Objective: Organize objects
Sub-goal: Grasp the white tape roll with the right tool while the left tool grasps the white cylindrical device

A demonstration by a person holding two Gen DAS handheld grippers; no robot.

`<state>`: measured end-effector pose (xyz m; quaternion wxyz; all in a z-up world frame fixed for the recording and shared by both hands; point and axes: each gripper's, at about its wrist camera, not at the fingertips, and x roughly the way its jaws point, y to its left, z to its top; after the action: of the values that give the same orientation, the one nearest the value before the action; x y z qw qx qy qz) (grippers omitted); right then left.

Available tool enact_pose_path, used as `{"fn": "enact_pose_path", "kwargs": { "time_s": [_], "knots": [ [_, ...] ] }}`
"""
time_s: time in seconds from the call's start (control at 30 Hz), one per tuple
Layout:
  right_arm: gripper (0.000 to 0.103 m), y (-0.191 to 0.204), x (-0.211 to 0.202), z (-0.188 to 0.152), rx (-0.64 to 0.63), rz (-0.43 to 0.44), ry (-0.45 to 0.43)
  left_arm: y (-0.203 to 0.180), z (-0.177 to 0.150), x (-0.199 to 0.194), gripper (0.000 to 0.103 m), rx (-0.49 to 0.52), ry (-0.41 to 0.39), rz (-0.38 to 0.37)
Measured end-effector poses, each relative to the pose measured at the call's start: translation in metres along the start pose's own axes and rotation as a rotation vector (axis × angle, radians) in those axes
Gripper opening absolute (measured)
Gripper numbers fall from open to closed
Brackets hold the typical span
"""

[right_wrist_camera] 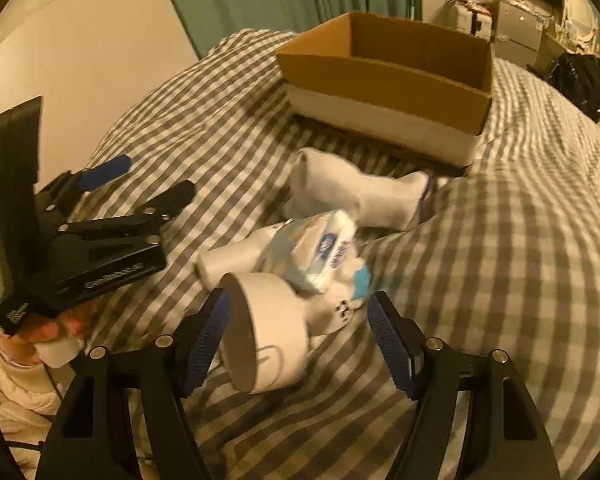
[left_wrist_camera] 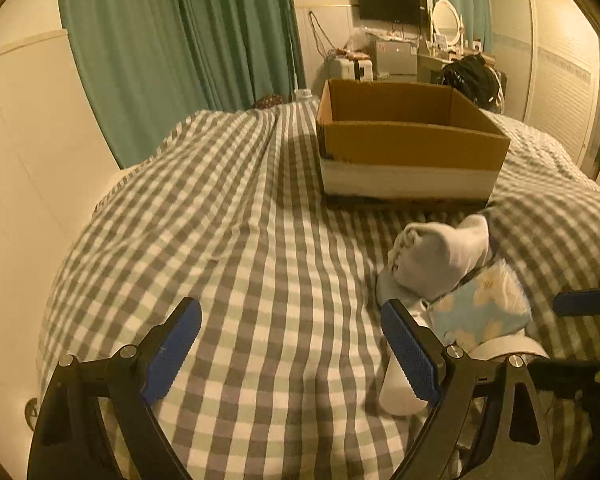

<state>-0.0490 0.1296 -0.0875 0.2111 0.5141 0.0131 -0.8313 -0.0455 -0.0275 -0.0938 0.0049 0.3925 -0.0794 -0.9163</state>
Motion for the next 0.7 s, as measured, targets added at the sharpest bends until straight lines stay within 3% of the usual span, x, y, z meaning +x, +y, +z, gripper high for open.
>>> {"fn": "enact_pose_path", "kwargs": {
  "time_s": [0.1, 0.17, 0.23, 0.5, 0.7],
  "knots": [
    [0.054, 0.006, 0.012, -0.004, -0.021, 0.024, 0.045, -0.001, -0.002, 0.001, 0.094, 0.004, 0.006, -0.001],
    [0.034, 0.008, 0.022, -0.006, -0.026, 0.046, 0.081, -0.002, -0.003, 0.000, 0.094, 0.009, 0.008, -0.003],
    [0.026, 0.008, 0.026, -0.009, -0.034, 0.031, 0.096, -0.002, -0.003, 0.000, 0.094, 0.011, 0.009, -0.002],
    [0.025, -0.009, -0.018, 0.002, -0.037, -0.048, -0.043, -0.014, -0.005, 0.004, 0.094, 0.047, 0.026, -0.035],
    [0.025, -0.041, -0.049, 0.016, 0.039, -0.115, -0.145, -0.041, -0.015, 0.014, 0.094, 0.153, 0.092, -0.107]
  ]
}}
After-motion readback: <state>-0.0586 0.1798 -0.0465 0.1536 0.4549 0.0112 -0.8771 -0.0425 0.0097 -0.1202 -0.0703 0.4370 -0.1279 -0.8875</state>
